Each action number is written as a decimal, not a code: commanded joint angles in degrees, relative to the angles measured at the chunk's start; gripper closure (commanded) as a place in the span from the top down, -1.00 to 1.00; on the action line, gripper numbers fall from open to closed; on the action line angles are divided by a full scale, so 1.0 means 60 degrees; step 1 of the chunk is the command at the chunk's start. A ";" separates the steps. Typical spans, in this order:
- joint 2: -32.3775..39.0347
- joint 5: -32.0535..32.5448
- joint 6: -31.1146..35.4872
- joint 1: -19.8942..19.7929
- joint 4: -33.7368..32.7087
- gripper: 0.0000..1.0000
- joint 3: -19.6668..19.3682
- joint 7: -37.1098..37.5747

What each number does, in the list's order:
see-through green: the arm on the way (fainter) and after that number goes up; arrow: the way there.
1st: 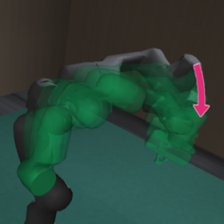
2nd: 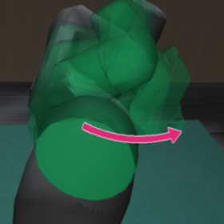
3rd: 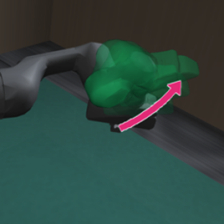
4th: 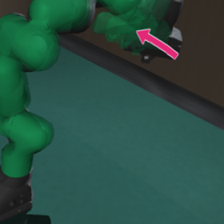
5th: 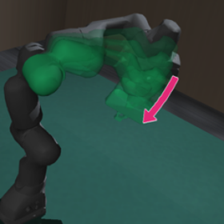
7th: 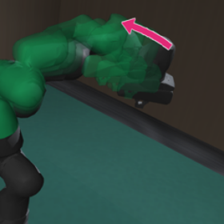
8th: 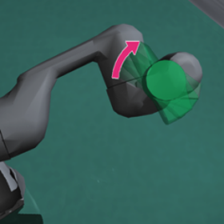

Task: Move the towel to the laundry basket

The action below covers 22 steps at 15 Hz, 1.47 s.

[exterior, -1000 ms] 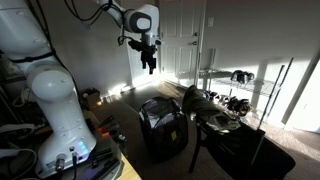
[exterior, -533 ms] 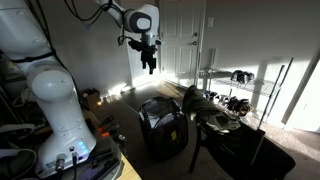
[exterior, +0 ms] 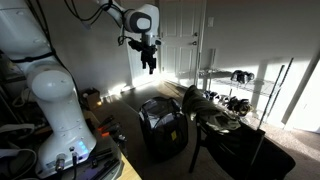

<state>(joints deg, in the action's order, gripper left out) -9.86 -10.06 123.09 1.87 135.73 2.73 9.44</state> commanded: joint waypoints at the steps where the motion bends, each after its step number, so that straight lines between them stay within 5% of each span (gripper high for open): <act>1: 0.0207 0.0371 0.0080 -0.0099 -0.0119 1.00 0.0048 0.0610; 9: 0.1089 0.1156 0.0592 -0.0072 -0.0523 1.00 0.0322 0.3948; 22: 0.2258 0.5453 0.0532 -0.0011 -0.0617 1.00 -0.0276 0.9541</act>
<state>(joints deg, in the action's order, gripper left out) 2.69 16.68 126.63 1.76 133.08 2.56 60.54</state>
